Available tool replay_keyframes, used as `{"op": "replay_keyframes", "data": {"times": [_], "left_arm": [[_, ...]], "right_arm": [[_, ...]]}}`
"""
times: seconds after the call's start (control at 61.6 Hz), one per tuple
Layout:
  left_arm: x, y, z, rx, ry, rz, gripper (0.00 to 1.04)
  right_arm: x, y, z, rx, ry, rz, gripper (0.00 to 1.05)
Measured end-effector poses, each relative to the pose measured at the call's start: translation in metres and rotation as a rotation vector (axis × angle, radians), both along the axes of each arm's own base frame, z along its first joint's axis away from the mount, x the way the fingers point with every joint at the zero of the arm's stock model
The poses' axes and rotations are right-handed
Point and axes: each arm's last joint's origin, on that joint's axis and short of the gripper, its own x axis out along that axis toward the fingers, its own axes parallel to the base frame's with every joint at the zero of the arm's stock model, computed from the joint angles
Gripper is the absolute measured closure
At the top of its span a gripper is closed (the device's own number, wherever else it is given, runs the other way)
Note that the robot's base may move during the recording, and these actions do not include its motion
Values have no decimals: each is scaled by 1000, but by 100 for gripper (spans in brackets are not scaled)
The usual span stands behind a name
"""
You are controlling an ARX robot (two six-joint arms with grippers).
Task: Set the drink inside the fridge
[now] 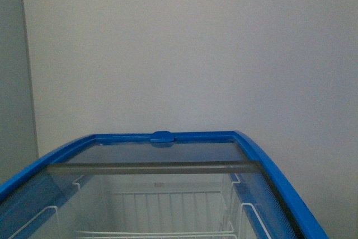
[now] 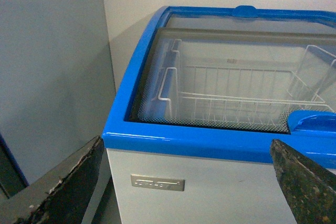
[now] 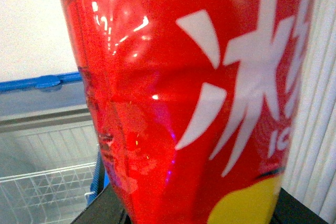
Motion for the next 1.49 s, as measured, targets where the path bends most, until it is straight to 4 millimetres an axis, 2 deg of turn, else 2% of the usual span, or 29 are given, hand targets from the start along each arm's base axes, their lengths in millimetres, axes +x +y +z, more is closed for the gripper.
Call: {"op": "replay_keyframes", "data": {"times": [0.13, 0.26, 0.308, 0.373, 0.503, 0.666, 1.023, 1.494], "left_arm": [[3, 0, 0, -87, 63, -82, 8], [21, 1, 9, -134, 111, -153, 8], [32, 4, 13, -83, 105, -149, 8], [53, 7, 16, 72, 93, -172, 8], [86, 2, 12, 392, 47, -428, 8], [110, -4, 13, 570, -11, -601, 8], [165, -21, 12, 766, 13, -914, 8], [225, -32, 20, 960, 34, -960, 8]], "right_arm": [[0, 0, 0, 0, 0, 0, 67], [0, 0, 0, 0, 0, 3, 67], [0, 0, 0, 0, 0, 4, 67], [0, 0, 0, 0, 0, -1, 67], [0, 0, 0, -1, 0, 5, 67], [0, 0, 0, 0, 0, 2, 67], [0, 0, 0, 0, 0, 3, 67], [0, 0, 0, 0, 0, 3, 67]]}}
